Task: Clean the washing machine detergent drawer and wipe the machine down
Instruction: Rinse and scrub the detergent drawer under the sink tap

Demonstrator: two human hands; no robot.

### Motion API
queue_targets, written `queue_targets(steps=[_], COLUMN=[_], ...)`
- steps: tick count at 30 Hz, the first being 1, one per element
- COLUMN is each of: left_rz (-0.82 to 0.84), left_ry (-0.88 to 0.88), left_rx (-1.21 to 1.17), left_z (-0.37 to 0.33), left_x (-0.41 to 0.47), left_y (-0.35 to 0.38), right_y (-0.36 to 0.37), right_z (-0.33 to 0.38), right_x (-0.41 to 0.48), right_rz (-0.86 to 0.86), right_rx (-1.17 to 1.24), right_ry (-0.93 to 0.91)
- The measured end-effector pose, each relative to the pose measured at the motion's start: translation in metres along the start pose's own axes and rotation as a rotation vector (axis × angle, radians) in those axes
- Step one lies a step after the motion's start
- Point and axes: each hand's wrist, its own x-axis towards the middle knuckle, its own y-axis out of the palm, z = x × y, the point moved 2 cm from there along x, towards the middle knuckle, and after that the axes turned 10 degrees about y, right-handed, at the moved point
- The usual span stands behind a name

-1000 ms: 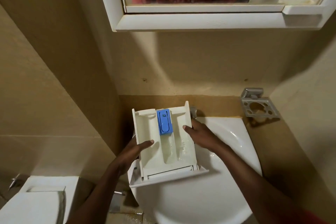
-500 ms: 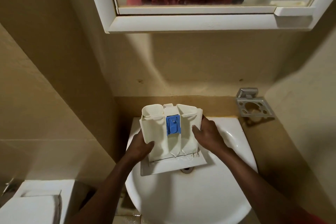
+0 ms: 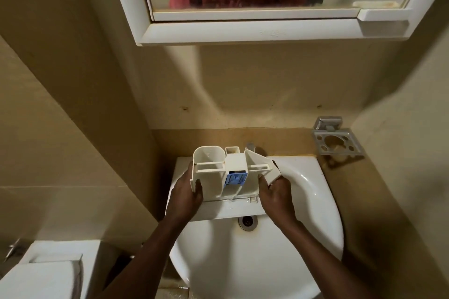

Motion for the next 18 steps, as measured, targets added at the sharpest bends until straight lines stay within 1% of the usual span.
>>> queue_targets(steps=[3, 6, 9, 13, 15, 18], left_rz=[-0.044, -0.048, -0.034, -0.055, -0.064, -0.079], left_ry=[0.064, 0.105, 0.157, 0.12, 0.129, 0.175], left_rx=[0.031, 0.022, 0.027, 0.052, 0.076, 0.084], left_z=[0.0, 0.005, 0.01, 0.014, 0.015, 0.015], left_x=[-0.004, -0.006, -0.007, -0.012, -0.014, -0.013], left_y=[0.001, 0.001, -0.002, -0.007, -0.01, -0.019], right_y=[0.003, 0.007, 0.01, 0.017, 0.021, 0.025], right_z=[-0.005, -0.009, -0.014, -0.016, -0.017, -0.009], right_x=[-0.003, -0.006, -0.01, -0.016, -0.017, -0.018], right_rz=[-0.019, -0.016, -0.003, 0.031, 0.053, 0.1], right_rx=[-0.002, -0.024, 0.052, 0.147, 0.153, 0.116], right_ry=[0.065, 0.098, 0.105, 0.134, 0.119, 0.045])
